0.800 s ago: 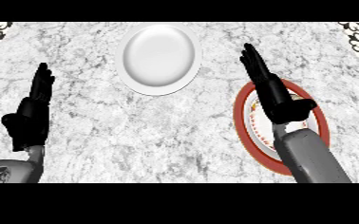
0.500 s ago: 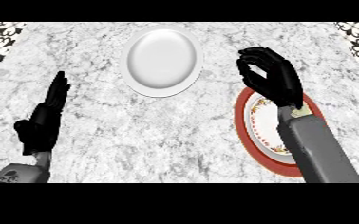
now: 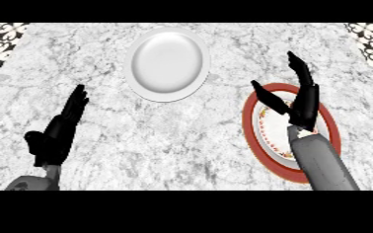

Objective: Pick the cupcake from the plate and place it in the plate

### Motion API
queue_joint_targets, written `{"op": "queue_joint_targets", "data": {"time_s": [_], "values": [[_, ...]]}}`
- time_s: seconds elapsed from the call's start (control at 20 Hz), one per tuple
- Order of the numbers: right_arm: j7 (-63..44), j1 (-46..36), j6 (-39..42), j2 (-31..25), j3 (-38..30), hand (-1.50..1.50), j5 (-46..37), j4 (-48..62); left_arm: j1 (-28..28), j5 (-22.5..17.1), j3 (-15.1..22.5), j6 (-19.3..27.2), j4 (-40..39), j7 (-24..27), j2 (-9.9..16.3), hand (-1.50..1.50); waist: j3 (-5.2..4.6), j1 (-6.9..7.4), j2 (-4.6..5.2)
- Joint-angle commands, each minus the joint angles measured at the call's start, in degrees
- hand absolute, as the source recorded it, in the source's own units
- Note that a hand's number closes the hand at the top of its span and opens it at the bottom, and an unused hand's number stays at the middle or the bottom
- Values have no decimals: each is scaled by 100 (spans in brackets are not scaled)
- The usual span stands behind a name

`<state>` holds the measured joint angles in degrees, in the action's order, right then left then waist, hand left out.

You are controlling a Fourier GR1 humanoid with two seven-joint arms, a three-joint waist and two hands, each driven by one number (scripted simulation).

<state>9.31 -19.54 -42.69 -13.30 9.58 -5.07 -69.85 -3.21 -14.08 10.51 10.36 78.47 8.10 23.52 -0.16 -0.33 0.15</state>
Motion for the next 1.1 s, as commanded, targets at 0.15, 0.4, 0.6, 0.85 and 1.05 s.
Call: {"op": "queue_joint_targets", "data": {"time_s": [0.15,0.4,0.6,0.85,1.05], "values": [[-671,875,-1164,-68,319,-150,-1237,-869,-208,27,-190,-298,-386,122,-97,0,8,-44,-34],[-2230,1567,-1052,-551,624,-150,-2537,-1537,152,-81,-353,-414,55,-29,130,0,-2,-39,-60],[-3726,1615,87,-1014,634,-150,-3048,-1772,51,-23,-311,-399,-129,-6,33,0,-16,-85,-59],[-5305,1572,1644,-1515,819,-150,-3406,-2326,-56,11,-325,-358,-205,-73,-26,0,-20,-80,-49],[-6199,1462,2457,-1534,677,-150,-3282,-3001,228,50,-319,-534,173,-24,27,0,10,26,-37]]}}
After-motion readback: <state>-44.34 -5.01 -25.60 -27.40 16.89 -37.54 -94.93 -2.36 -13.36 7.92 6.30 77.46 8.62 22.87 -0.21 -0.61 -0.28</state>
